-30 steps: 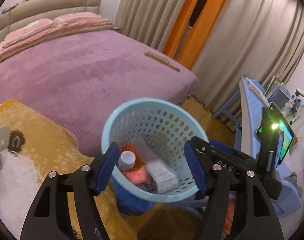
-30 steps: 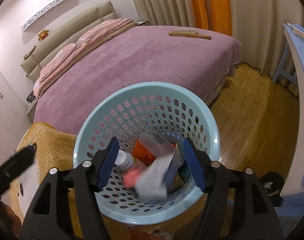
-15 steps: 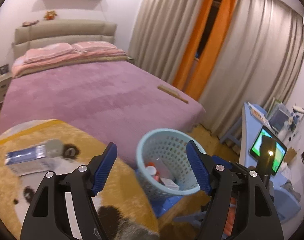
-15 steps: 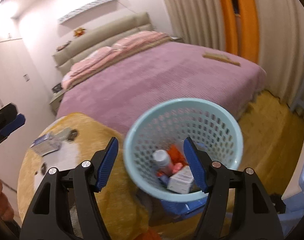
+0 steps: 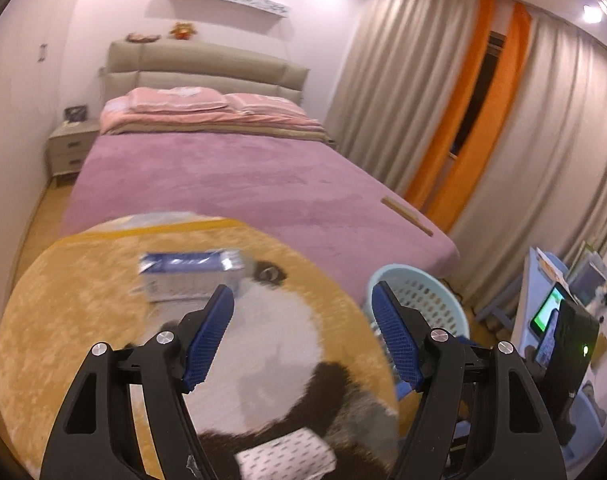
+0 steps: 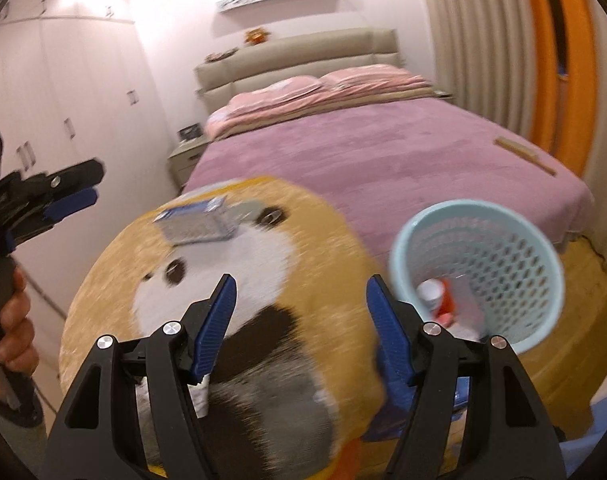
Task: Collect trash
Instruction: 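Grasp the white heart-print paper with right tool while left tool reaches the rug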
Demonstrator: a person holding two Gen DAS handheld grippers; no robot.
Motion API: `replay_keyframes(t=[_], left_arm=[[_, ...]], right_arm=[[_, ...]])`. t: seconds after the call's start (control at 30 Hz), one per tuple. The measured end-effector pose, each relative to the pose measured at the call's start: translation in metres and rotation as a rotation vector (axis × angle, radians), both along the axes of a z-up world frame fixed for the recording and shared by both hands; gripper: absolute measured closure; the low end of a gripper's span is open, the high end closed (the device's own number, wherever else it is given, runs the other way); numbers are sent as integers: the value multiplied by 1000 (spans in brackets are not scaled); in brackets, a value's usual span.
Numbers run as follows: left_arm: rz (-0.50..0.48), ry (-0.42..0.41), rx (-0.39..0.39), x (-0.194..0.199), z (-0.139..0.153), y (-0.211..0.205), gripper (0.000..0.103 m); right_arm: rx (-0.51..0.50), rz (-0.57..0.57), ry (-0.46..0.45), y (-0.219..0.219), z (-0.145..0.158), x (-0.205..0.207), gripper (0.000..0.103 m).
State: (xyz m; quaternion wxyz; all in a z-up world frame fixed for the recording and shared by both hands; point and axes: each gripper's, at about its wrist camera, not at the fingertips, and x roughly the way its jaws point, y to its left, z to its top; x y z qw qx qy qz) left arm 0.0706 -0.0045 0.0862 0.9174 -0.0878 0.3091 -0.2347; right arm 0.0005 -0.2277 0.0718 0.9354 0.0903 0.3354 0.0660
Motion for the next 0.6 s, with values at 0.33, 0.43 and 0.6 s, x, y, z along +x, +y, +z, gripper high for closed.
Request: replay_keyframes(t=[0.33,0.43,0.6], left_arm=[[84,77,-4,-8,-39,59,33],[112,94,0,-9,-51,71,33],[143,148,-7,-8,-74,84,33]], right_arm=[[-31,178,70,61,-44,-25,45],[12,200,116,60,-60,-29,53],[79,278,195,76,-85,-36,55]])
